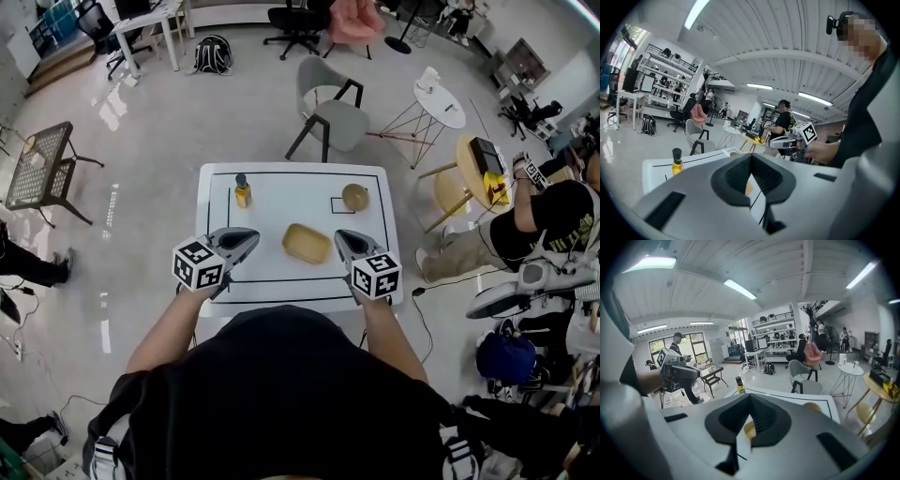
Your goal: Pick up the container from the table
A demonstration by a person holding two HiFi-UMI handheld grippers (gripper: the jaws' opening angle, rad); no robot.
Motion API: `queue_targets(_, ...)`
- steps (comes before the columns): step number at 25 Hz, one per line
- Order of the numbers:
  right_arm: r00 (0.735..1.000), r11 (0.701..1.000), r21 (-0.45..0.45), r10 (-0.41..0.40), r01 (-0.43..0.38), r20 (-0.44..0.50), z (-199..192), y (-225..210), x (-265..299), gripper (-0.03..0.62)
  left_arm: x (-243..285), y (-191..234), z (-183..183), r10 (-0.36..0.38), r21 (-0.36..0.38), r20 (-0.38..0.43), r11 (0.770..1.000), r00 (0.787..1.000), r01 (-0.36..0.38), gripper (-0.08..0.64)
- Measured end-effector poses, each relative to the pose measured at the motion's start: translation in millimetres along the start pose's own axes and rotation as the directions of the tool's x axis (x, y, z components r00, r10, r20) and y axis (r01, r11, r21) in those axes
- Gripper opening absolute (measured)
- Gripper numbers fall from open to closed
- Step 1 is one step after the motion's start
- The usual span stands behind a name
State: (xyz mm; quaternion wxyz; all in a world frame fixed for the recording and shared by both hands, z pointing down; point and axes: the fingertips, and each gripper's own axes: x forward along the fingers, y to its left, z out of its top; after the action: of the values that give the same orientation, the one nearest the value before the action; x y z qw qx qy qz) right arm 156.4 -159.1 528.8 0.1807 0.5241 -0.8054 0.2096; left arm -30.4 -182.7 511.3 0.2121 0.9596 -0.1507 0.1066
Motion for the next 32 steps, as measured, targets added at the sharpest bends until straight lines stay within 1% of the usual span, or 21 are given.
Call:
queue_targets(14,0.996,0.998,0.012,0.060,-0.059,-0.063,-12,-26,13,0.005,18,6,5,0.056,-0.029,0.012,0.998,0.998,-0.055,0.006)
queue_targets(25,0.984,0.994,0.024,0.106,-0.103,-0.146,-44,-33,43,0.005,30,9,-7,0.079,-0.056,-0.025,0.995,0.997,-0.080,0.006)
queue_targets(32,0.966,0.991,0.026,0.131,-0.129,-0.224,-71,-33,59,0.005,32,14,-13,0.089,-0.069,-0.044,0.993,0.995,-0.092,0.006)
